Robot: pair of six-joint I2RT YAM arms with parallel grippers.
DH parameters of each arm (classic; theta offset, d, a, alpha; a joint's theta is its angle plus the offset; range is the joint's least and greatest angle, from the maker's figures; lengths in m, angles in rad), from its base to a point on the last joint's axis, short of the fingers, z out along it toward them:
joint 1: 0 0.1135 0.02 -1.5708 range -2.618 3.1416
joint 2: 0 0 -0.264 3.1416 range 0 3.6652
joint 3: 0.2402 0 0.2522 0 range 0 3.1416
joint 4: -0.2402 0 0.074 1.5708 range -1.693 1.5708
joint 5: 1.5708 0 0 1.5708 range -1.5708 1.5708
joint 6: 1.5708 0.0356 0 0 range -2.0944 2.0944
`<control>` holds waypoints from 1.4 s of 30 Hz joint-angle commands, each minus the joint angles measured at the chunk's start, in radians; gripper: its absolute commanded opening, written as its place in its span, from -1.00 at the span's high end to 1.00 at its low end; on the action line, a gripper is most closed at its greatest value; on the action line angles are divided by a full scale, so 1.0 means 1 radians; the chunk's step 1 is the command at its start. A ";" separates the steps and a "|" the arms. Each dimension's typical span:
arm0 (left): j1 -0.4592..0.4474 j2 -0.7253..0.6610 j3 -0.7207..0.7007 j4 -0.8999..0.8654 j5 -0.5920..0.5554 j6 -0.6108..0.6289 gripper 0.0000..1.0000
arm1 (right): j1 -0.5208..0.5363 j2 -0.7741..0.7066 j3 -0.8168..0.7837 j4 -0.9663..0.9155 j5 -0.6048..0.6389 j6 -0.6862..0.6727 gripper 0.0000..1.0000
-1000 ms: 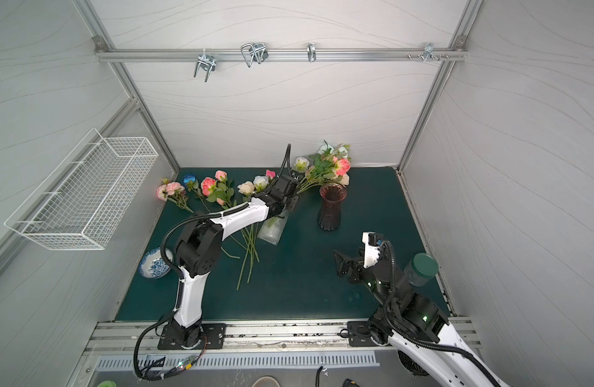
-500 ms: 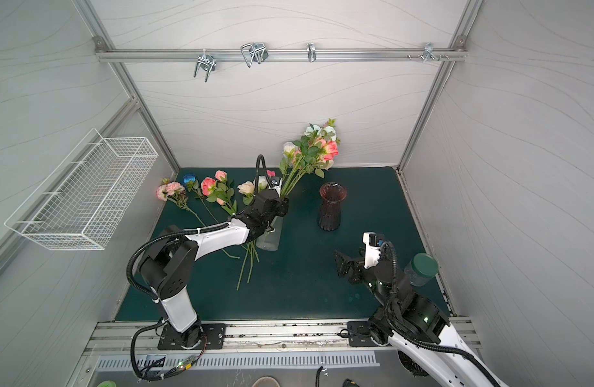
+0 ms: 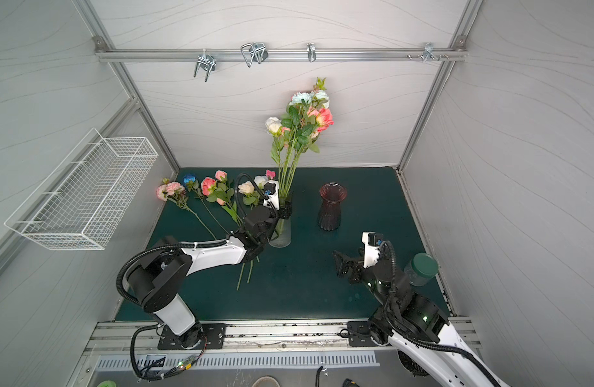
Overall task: Arrange flowers in a vase
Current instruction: Pick up the vase from the center of the table, then place the vase at the center of the table.
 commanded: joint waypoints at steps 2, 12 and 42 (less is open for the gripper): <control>-0.024 0.038 0.024 0.435 -0.085 0.056 1.00 | -0.004 0.037 0.040 0.036 0.000 -0.023 -0.98; -0.022 0.105 0.010 0.436 -0.115 -0.031 1.00 | -0.003 0.110 0.083 0.076 -0.004 -0.077 -0.98; -0.076 0.153 -0.085 0.435 -0.096 0.030 1.00 | -0.256 1.232 0.873 0.296 -0.763 -0.016 -0.98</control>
